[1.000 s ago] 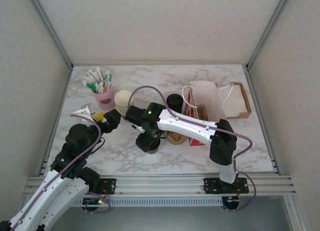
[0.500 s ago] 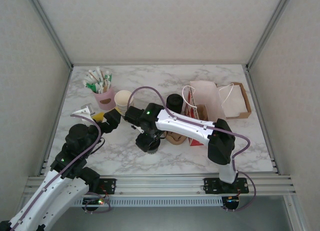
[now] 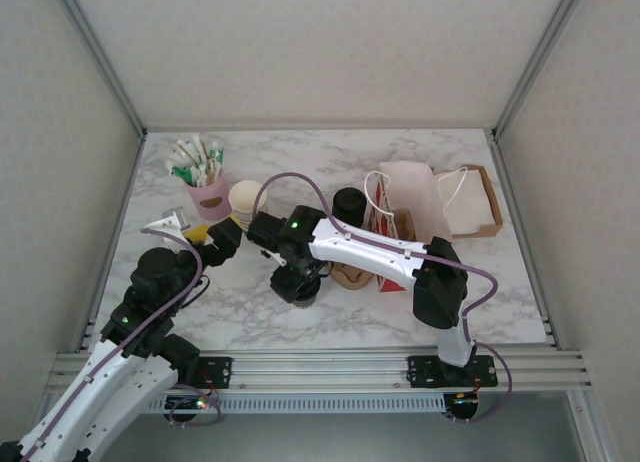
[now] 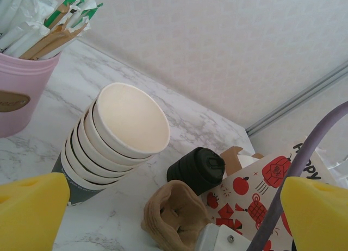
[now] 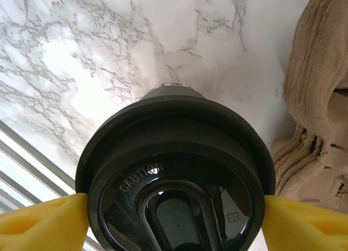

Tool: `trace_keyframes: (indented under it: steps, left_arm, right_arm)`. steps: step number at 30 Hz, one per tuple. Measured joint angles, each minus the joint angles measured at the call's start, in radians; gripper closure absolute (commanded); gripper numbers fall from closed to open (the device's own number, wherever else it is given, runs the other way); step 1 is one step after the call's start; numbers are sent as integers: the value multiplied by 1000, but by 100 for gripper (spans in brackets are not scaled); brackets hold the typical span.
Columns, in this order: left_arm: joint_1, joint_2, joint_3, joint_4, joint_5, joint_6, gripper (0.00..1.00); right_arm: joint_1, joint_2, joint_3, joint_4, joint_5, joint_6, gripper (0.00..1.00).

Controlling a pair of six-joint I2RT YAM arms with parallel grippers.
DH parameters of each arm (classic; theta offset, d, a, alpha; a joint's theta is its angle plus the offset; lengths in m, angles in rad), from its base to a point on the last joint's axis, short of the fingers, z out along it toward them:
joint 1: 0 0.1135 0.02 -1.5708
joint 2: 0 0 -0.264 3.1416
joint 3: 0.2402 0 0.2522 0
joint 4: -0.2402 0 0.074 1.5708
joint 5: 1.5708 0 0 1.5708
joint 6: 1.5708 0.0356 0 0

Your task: Pack the takeout coffee

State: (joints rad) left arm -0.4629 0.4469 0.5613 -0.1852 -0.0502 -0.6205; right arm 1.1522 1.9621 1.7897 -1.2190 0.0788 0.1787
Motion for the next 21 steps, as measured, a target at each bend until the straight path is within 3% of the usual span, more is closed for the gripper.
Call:
trace_keyframes:
  steps: [6, 21]
  left_arm:
    - [0, 0, 0, 0, 0, 4, 0]
    - [0, 2, 0, 0, 0, 8, 1]
  right_arm:
    - [0, 0, 2, 0, -1, 0, 24]
    - [-1, 5, 4, -1, -3, 0, 21]
